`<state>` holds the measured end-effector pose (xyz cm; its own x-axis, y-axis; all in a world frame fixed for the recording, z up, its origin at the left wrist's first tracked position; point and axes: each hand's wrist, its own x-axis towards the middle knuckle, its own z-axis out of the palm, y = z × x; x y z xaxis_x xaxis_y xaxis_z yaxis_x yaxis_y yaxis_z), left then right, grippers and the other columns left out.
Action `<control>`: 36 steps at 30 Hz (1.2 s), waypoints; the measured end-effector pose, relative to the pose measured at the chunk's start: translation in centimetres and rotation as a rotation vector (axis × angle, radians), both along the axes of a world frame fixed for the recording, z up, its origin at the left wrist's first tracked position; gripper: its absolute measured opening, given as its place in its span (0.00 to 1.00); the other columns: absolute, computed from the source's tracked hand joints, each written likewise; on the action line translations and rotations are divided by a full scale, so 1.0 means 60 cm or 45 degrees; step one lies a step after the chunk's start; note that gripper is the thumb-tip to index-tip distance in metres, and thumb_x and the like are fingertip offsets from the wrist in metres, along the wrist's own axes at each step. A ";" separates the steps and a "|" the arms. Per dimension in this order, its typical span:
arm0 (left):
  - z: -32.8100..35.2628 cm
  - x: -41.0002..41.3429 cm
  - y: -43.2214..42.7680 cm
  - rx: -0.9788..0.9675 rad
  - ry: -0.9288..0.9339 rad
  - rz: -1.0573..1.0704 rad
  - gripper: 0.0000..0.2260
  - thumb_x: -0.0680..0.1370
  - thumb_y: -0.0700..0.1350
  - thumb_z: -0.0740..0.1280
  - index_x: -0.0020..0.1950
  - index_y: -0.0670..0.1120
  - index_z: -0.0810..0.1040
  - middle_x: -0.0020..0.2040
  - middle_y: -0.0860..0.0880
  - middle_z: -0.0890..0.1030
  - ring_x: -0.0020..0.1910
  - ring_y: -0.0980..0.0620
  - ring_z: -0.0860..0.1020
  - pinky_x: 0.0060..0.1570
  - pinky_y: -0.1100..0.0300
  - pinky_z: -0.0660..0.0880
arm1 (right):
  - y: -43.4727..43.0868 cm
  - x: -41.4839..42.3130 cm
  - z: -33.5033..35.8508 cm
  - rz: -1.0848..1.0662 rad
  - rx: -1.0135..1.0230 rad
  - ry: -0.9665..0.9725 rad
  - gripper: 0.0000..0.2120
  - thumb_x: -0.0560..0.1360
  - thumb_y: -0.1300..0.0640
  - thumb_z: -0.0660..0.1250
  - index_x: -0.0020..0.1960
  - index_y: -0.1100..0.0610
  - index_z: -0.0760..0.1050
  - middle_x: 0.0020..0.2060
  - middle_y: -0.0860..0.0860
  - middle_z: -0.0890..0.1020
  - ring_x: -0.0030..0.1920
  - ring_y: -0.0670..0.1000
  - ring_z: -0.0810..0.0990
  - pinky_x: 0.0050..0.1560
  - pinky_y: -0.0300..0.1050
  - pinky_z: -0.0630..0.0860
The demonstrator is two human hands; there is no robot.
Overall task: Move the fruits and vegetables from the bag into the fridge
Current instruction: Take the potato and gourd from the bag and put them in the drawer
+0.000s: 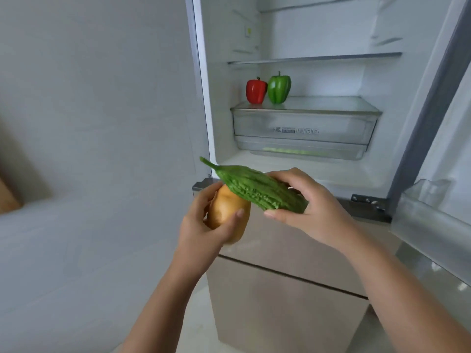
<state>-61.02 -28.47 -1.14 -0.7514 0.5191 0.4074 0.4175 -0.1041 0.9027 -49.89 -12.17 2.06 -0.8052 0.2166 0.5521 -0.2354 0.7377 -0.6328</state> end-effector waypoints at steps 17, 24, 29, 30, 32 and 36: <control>0.061 -0.314 0.216 0.167 0.082 -0.318 0.28 0.60 0.62 0.70 0.58 0.54 0.74 0.53 0.63 0.77 0.50 0.60 0.77 0.41 0.61 0.76 | 0.177 -0.194 0.095 -0.504 0.518 0.082 0.23 0.68 0.53 0.69 0.61 0.43 0.68 0.51 0.44 0.72 0.54 0.43 0.72 0.53 0.35 0.68; 0.058 -0.342 0.303 0.184 0.066 -0.376 0.25 0.59 0.62 0.70 0.55 0.62 0.74 0.52 0.66 0.76 0.52 0.63 0.75 0.46 0.67 0.75 | 0.264 -0.231 0.122 -0.693 0.771 0.131 0.21 0.70 0.51 0.66 0.62 0.48 0.68 0.53 0.48 0.72 0.54 0.47 0.70 0.56 0.40 0.67; 0.071 -0.356 0.356 0.233 0.049 -0.365 0.25 0.58 0.61 0.70 0.55 0.62 0.74 0.52 0.66 0.77 0.50 0.64 0.76 0.48 0.61 0.75 | 0.347 -0.269 0.141 -0.705 0.915 0.170 0.21 0.71 0.49 0.62 0.62 0.51 0.67 0.54 0.51 0.73 0.54 0.48 0.70 0.57 0.36 0.64; 0.074 -0.358 0.365 0.234 0.050 -0.361 0.25 0.58 0.61 0.70 0.54 0.62 0.74 0.52 0.66 0.77 0.50 0.64 0.76 0.47 0.61 0.74 | 0.366 -0.275 0.143 -0.713 0.939 0.164 0.21 0.71 0.49 0.63 0.62 0.52 0.68 0.53 0.53 0.73 0.54 0.49 0.71 0.57 0.38 0.66; 0.077 -0.363 0.380 0.235 0.058 -0.354 0.25 0.58 0.61 0.70 0.54 0.62 0.74 0.51 0.66 0.77 0.50 0.64 0.76 0.47 0.62 0.75 | 0.404 -0.285 0.143 -0.728 0.959 0.116 0.21 0.70 0.53 0.67 0.63 0.54 0.70 0.54 0.54 0.74 0.54 0.52 0.72 0.56 0.42 0.68; 0.077 -0.375 0.401 0.229 0.062 -0.339 0.25 0.58 0.61 0.70 0.55 0.63 0.74 0.51 0.65 0.78 0.51 0.63 0.76 0.47 0.60 0.75 | 0.468 -0.301 0.143 -0.734 0.887 -0.096 0.23 0.70 0.60 0.71 0.64 0.55 0.70 0.56 0.53 0.74 0.56 0.53 0.72 0.56 0.48 0.71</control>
